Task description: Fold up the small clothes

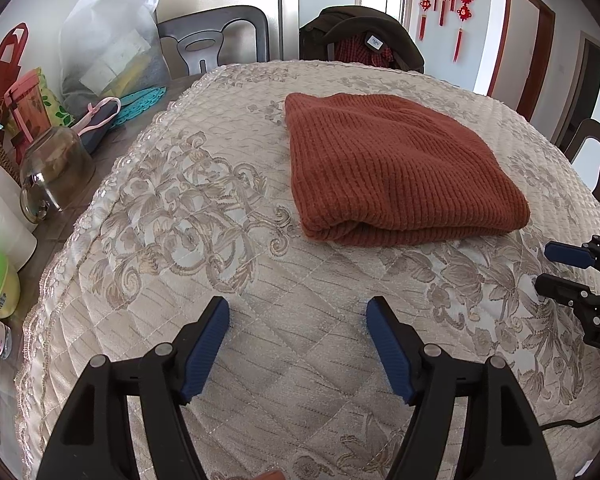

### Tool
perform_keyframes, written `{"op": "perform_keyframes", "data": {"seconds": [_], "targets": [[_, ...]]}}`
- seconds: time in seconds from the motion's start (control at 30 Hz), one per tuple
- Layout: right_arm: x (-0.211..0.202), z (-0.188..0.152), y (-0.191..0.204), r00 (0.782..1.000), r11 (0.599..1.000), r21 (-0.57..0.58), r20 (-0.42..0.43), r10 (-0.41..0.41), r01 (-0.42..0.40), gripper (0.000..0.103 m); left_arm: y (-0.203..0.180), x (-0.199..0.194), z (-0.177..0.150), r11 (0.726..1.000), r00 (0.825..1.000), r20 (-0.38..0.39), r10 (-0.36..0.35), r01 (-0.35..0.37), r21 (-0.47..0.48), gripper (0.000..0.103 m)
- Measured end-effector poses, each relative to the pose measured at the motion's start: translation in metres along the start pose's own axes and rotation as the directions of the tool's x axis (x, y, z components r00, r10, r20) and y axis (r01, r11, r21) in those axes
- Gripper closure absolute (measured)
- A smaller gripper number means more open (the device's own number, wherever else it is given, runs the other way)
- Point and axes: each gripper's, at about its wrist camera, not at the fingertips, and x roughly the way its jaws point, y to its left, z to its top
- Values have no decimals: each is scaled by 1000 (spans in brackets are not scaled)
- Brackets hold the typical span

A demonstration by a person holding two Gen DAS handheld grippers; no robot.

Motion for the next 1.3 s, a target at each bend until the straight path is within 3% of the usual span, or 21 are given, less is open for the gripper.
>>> {"op": "perform_keyframes", "data": {"seconds": [1.3], "targets": [[0,0,-1,1000,1000,4,0,7,-7,56,1,0,0,1000,1000,-1,0,0,-2,28]]}}
